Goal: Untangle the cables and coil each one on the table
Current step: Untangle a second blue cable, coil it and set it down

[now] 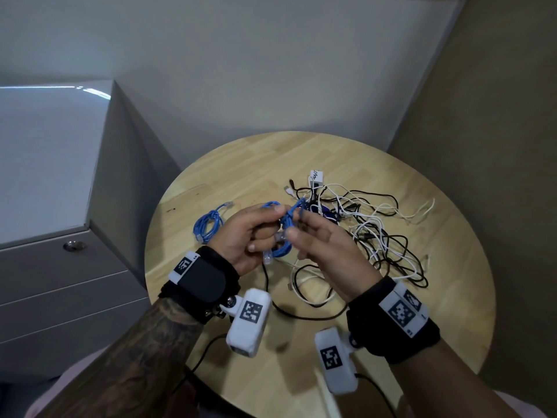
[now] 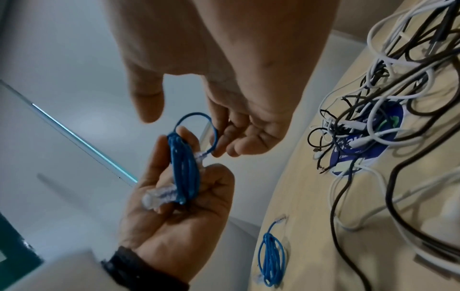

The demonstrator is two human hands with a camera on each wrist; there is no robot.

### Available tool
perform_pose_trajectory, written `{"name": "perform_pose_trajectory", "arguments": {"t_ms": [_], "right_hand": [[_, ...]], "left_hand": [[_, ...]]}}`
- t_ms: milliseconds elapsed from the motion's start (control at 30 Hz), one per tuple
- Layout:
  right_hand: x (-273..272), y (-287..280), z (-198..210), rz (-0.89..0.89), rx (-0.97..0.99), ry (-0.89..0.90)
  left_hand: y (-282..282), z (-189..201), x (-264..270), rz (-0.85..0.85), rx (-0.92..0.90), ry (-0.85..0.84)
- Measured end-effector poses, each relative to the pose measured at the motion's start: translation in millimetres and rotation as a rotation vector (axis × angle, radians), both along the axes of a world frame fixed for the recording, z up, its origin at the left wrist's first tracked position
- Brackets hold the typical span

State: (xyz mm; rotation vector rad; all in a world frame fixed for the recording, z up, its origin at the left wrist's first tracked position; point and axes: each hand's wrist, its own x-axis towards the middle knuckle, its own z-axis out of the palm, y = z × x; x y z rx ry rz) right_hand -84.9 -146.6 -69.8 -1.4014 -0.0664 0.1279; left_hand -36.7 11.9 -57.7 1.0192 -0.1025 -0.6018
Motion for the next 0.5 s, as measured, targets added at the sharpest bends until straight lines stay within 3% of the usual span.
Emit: {"name": "perform_pose_trajectory", "arguments": {"t_ms": [133,267,500], "right_hand": [[-3,11,-10,-0.063,-0.147,-0.089],[-2,10,-10,-0.130,-0.272,-0.144],[-2,3,3,-0.273,-0.126,-0.236]], "left_hand": [[-9,-1,-8,-0.011,0.057,-0.035],[-8,-8,-1,0.019,-0.016,-0.023],[-6,-2,2,0.034,-0.087,-0.014]]}}
